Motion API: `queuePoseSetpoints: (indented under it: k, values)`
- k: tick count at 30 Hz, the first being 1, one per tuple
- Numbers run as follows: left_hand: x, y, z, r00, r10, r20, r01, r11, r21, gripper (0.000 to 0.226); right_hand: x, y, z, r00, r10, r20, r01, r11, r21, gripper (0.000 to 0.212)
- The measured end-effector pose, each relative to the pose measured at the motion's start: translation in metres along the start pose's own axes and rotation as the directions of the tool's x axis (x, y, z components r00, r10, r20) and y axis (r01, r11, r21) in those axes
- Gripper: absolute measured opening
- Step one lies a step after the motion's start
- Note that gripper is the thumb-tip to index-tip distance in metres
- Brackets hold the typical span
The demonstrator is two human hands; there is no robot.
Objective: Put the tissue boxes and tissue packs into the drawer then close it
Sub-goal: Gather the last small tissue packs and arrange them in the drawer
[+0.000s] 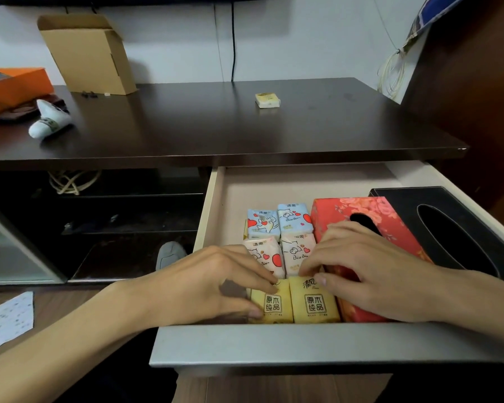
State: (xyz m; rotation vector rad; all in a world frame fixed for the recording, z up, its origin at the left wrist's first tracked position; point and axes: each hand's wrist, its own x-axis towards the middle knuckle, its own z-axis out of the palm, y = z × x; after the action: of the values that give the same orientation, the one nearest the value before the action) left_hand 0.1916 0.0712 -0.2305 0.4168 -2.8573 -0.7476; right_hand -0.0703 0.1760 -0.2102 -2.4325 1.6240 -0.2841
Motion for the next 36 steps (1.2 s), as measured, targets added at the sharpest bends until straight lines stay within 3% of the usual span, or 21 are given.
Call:
queuePoseSetpoints:
  k: [10, 16, 18, 21, 25, 33, 36]
  values:
    - [0.004, -0.001, 0.002, 0.997, -0.001, 0.078, -0.01, 0.99, 0.139, 0.03, 0.008, 0.002, 0.0, 0.999, -0.036, 0.012, 0.036, 0.999, -0.028, 0.025]
    - [0.015, -0.011, -0.019, 0.959, -0.079, -0.271, 0.091, 0.995, 0.033, 0.021, 0.041, 0.019, -0.013, 0.987, 0.058, -0.151, -0.044, 0.995, 0.091, 0.019]
    - [0.033, -0.02, -0.03, 0.939, -0.18, -0.294, 0.21, 0.975, 0.072, 0.026, 0.061, 0.029, -0.014, 0.983, 0.132, -0.129, -0.126, 0.99, 0.058, 0.026]
    - [0.064, -0.031, -0.029, 0.886, -0.413, -0.213, 0.457, 0.855, 0.246, 0.047, 0.087, 0.041, -0.009, 0.972, 0.234, -0.024, -0.234, 0.972, 0.005, 0.039]
    - [0.092, -0.044, -0.005, 0.829, -0.532, -0.172, 0.557, 0.764, 0.326, 0.049, 0.106, 0.052, 0.003, 0.938, 0.346, 0.001, -0.344, 0.932, -0.112, 0.044]
    - [0.089, -0.052, -0.001, 0.843, -0.492, -0.215, 0.532, 0.821, 0.207, 0.04, 0.105, 0.057, 0.01, 0.934, 0.356, -0.04, -0.358, 0.929, -0.093, 0.04]
    - [0.089, -0.047, -0.004, 0.864, -0.405, -0.298, 0.482, 0.835, 0.264, 0.041, 0.103, 0.055, 0.005, 0.93, 0.328, -0.165, -0.325, 0.945, 0.044, 0.034]
